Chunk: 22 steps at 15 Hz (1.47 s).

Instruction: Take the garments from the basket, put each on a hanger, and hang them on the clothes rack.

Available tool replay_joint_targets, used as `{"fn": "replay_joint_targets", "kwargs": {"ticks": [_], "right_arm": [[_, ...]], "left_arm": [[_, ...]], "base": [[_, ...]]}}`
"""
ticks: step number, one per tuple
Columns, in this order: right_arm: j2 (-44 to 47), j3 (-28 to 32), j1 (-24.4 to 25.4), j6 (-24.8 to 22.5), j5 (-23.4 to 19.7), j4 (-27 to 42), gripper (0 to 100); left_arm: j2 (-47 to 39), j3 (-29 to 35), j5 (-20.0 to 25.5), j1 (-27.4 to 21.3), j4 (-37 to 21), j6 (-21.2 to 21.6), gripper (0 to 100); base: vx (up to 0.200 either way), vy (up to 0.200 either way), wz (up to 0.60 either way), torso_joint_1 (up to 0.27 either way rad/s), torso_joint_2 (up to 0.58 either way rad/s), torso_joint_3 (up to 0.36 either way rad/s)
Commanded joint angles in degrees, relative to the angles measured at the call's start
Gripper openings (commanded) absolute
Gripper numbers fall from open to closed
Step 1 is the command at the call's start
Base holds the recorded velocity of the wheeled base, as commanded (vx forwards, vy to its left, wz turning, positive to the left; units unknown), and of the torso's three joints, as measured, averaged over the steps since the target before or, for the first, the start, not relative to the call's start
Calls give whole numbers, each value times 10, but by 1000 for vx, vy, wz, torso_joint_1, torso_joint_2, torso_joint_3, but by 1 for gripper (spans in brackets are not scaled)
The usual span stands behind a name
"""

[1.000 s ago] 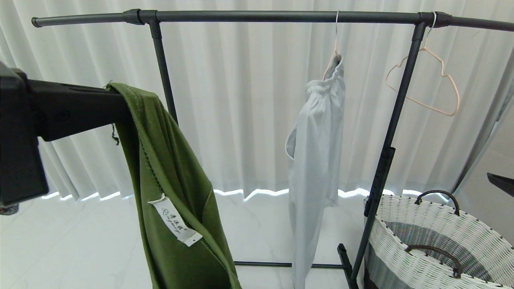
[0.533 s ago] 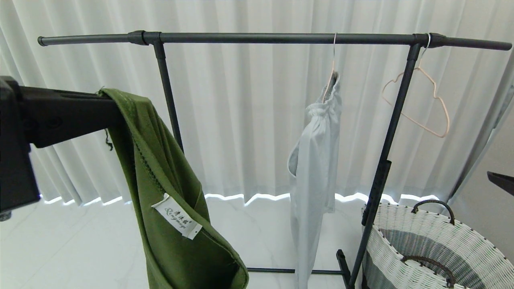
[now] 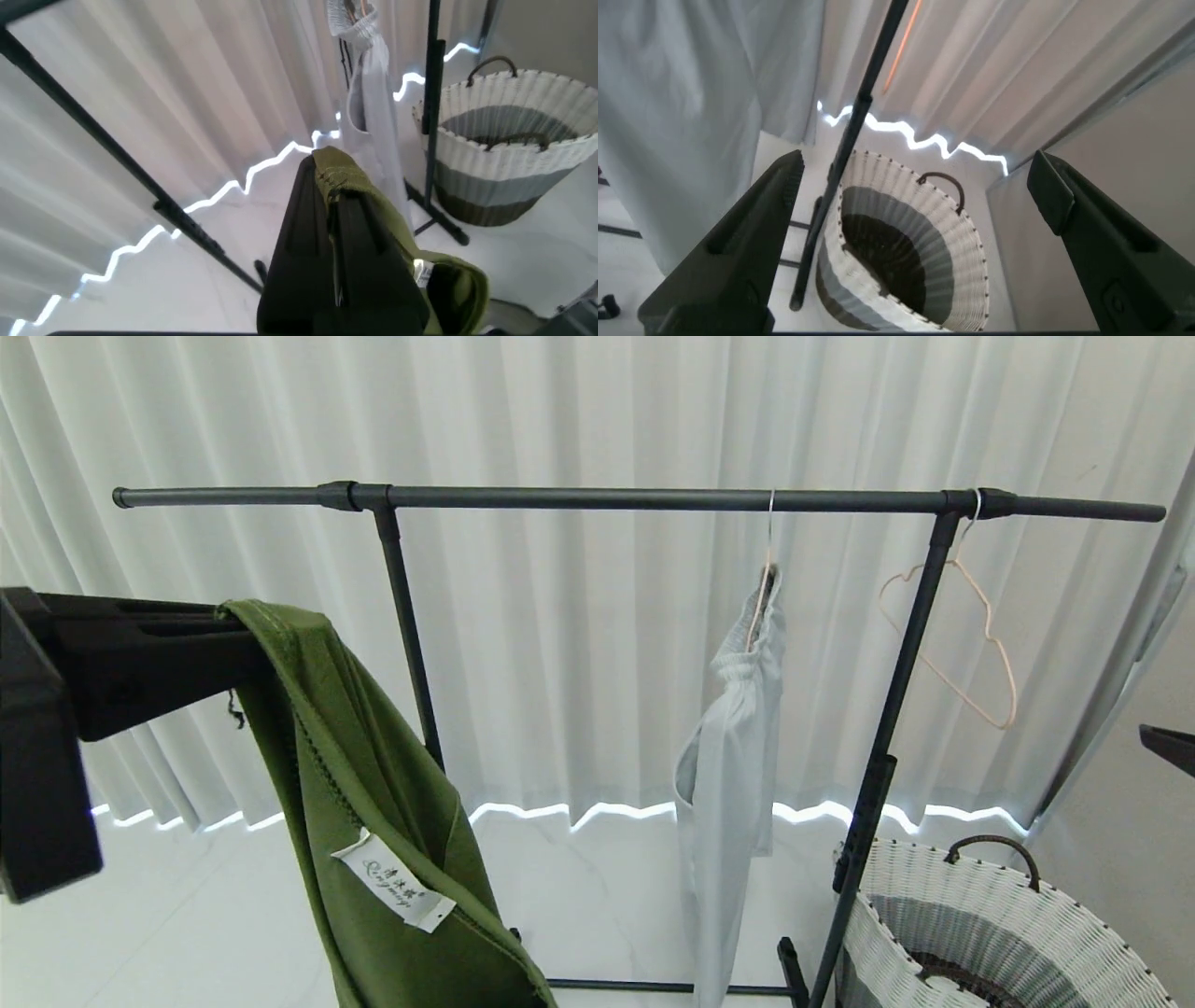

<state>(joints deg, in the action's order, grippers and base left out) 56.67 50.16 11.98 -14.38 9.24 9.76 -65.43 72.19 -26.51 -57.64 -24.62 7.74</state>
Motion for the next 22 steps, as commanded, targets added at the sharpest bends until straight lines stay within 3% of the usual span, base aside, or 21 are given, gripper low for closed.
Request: {"fn": "replay_joint_targets", "kwargs": {"ticks": [1, 6, 9, 12, 17, 22], "right_arm": [[0, 0, 0, 0, 0, 0, 100], [-2, -2, -9, 8, -4, 0, 100], [0, -2, -12, 17, -5, 0, 100], [5, -2, -13, 24, -7, 1, 100], [24, 3, -19, 27, -9, 1, 100], [52, 3, -41, 67, -10, 3, 100]], "left_arm": [[5, -10, 0, 2, 11, 2, 0], [13, -51, 0, 34, 68, 33, 0], [20, -82, 0, 44, 111, 43, 0], [27, -86, 0, 56, 117, 50, 0], [28, -87, 0, 59, 117, 49, 0], [28, -89, 1, 59, 117, 48, 0]], "base": [[0, 0, 0, 188, -500, -305], [0, 0, 0, 192, -471, -286], [0, 0, 0, 53, -128, -71], [0, 0, 0, 0, 0, 0], [200, 0, 0, 4, 0, 0], [160, 0, 0, 4, 4, 2]]}}
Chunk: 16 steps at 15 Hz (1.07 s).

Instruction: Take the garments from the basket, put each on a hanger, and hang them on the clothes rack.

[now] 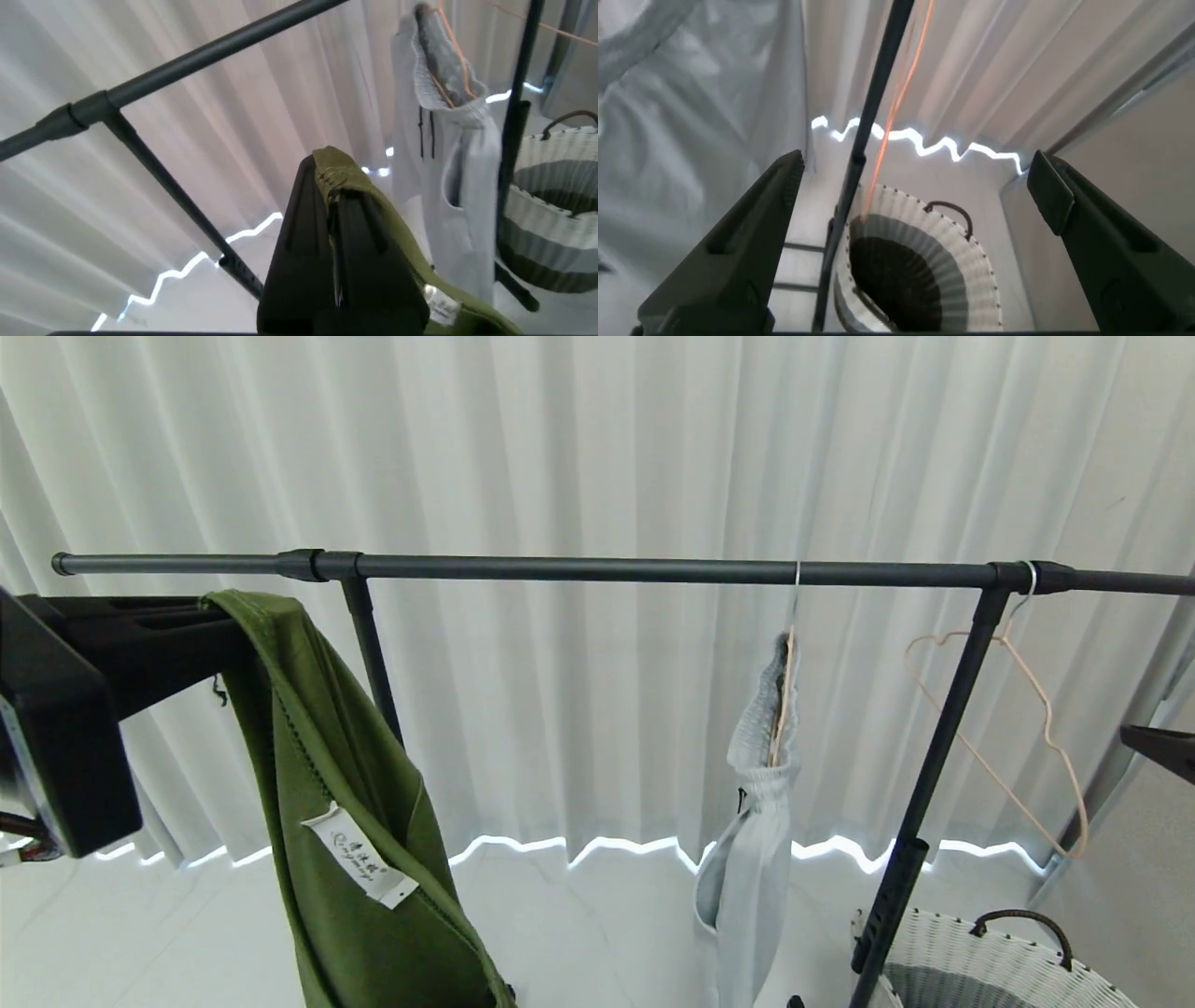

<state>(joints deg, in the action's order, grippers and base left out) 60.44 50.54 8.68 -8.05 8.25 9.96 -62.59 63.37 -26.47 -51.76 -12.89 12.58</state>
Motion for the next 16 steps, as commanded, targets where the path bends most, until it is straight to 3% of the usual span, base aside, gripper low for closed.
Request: {"fn": "replay_joint_targets", "kwargs": {"ticks": [1, 4, 8, 10, 16], "right_arm": [[27, 0, -18, 11, 0, 1, 100], [75, 2, -49, 28, -1, 1, 100], [146, 27, -50, 77, -3, -1, 100], [219, 75, -53, 110, -27, -1, 100], [334, 128, -60, 140, -25, -2, 100]], "left_arm": [[-2, -2, 0, 0, 1, 0, 0], [-2, -7, 0, 0, 1, -1, 0], [2, -24, 0, 0, 1, -3, 0], [3, -25, 0, 0, 1, -5, 0], [14, -38, 0, 2, 1, -4, 0]], "base": [[0, 0, 0, 0, 0, 0], [0, 0, 0, 0, 0, 0], [0, 0, 0, 0, 0, 0], [0, 0, 0, 0, 0, 0], [0, 0, 0, 0, 0, 0]]}}
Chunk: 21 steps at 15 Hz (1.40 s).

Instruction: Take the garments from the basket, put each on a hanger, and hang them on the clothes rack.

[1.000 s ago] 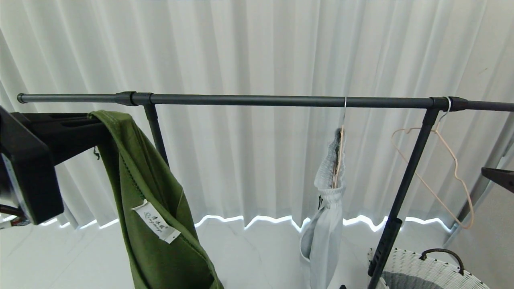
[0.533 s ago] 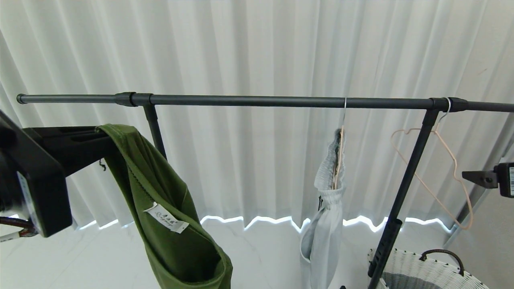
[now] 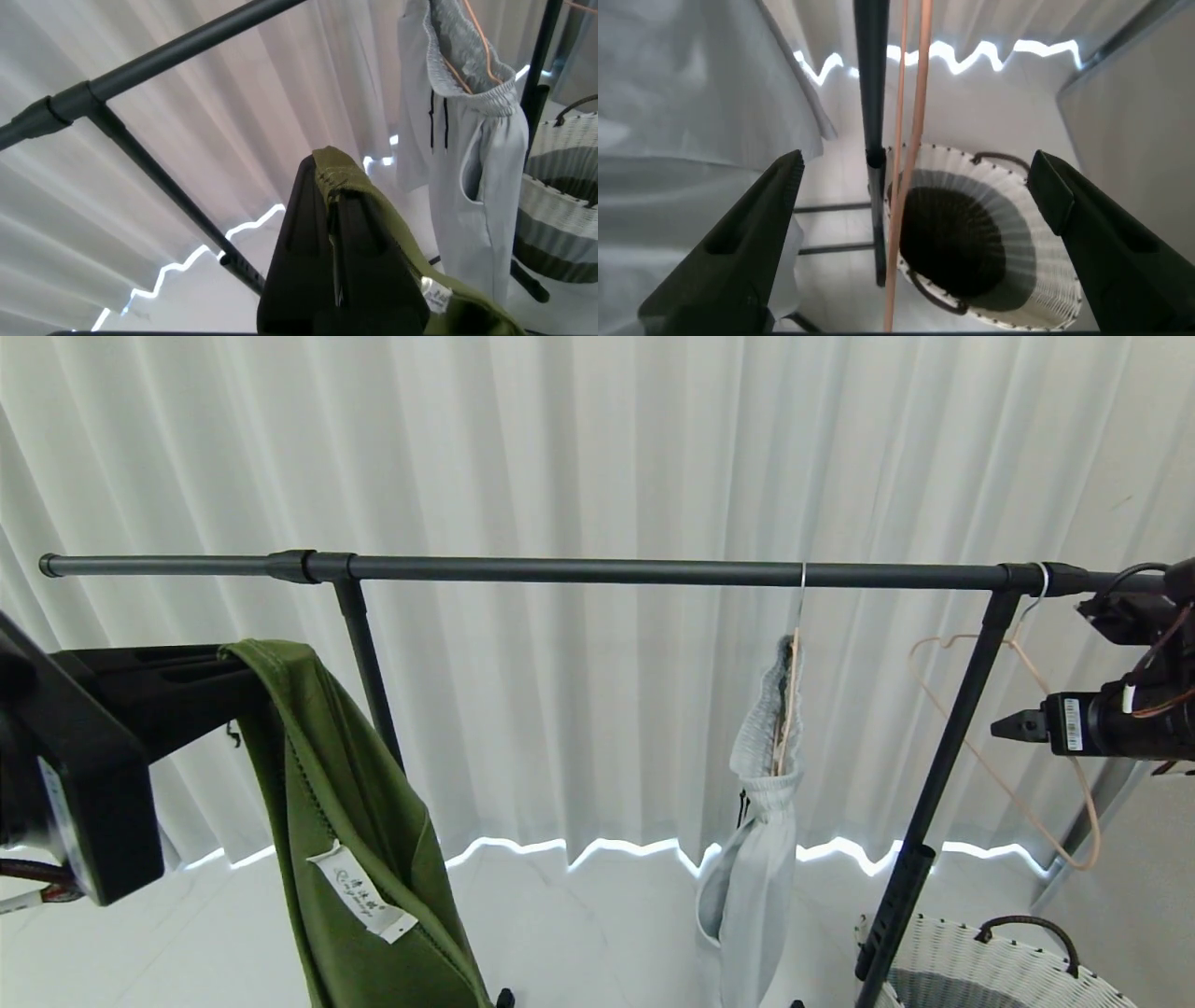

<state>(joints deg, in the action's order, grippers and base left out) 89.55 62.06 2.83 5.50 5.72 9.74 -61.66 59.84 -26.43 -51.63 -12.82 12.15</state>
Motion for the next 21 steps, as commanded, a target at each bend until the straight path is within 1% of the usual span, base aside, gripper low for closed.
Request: {"fn": "replay_joint_targets", "kwargs": {"ticks": [1, 4, 9, 10, 14, 17, 21], "right_arm": [[50, 17, 0, 7, 1, 0, 100], [66, 23, 1, 9, 2, -1, 100], [72, 27, 0, 11, 2, -1, 100], [72, 28, 0, 11, 3, -1, 0], [67, 28, 0, 11, 3, -1, 0], [60, 28, 0, 11, 17, -1, 0], [31, 26, 1, 14, 18, -1, 0]], "left_arm": [[8, -5, 0, 0, 0, 1, 0], [8, -8, 0, 12, 0, 2, 0], [8, -8, 0, 12, 0, 2, 0], [8, -8, 0, 13, 0, 2, 0], [8, -8, 0, 12, 0, 2, 0], [8, -8, 0, 13, 0, 2, 0], [9, -7, -1, 13, 0, 2, 0]], "base": [[0, 0, 0, 0, 0, 0], [0, 0, 0, 0, 0, 0], [0, 0, 0, 0, 0, 0], [0, 0, 0, 0, 0, 0], [0, 0, 0, 0, 0, 0], [0, 0, 0, 0, 0, 0], [0, 0, 0, 0, 0, 0]]}}
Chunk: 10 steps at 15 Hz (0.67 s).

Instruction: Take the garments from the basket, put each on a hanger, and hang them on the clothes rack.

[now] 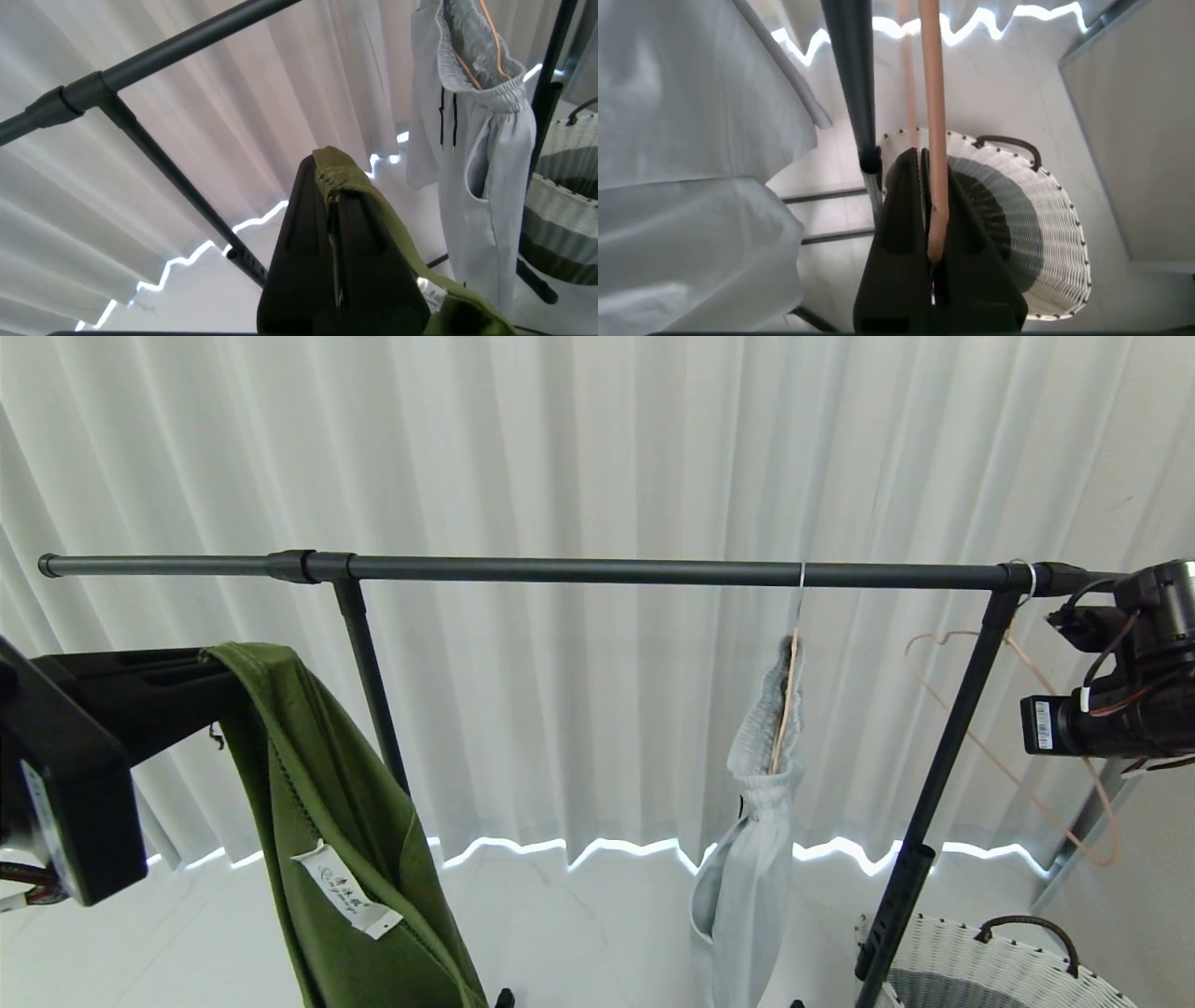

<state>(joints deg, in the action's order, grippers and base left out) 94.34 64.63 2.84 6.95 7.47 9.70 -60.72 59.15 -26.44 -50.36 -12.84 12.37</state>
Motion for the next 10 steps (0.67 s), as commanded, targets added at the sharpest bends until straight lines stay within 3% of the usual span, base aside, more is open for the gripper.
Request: {"fn": "replay_joint_targets", "kwargs": {"ticks": [1, 8, 10], "right_arm": [[-25, 0, 1, 0, 0, 0, 0], [-97, -24, 1, 19, -1, 1, 0], [-131, -57, 2, 19, -1, 1, 0]], "left_arm": [[0, -1, 0, 0, 1, 0, 0], [19, -25, -3, 1, 18, 2, 0], [20, -37, -34, 21, 20, 34, 0]], "base": [[0, 0, 0, 0, 0, 0], [0, 0, 0, 0, 0, 0], [0, 0, 0, 0, 0, 0]]}}
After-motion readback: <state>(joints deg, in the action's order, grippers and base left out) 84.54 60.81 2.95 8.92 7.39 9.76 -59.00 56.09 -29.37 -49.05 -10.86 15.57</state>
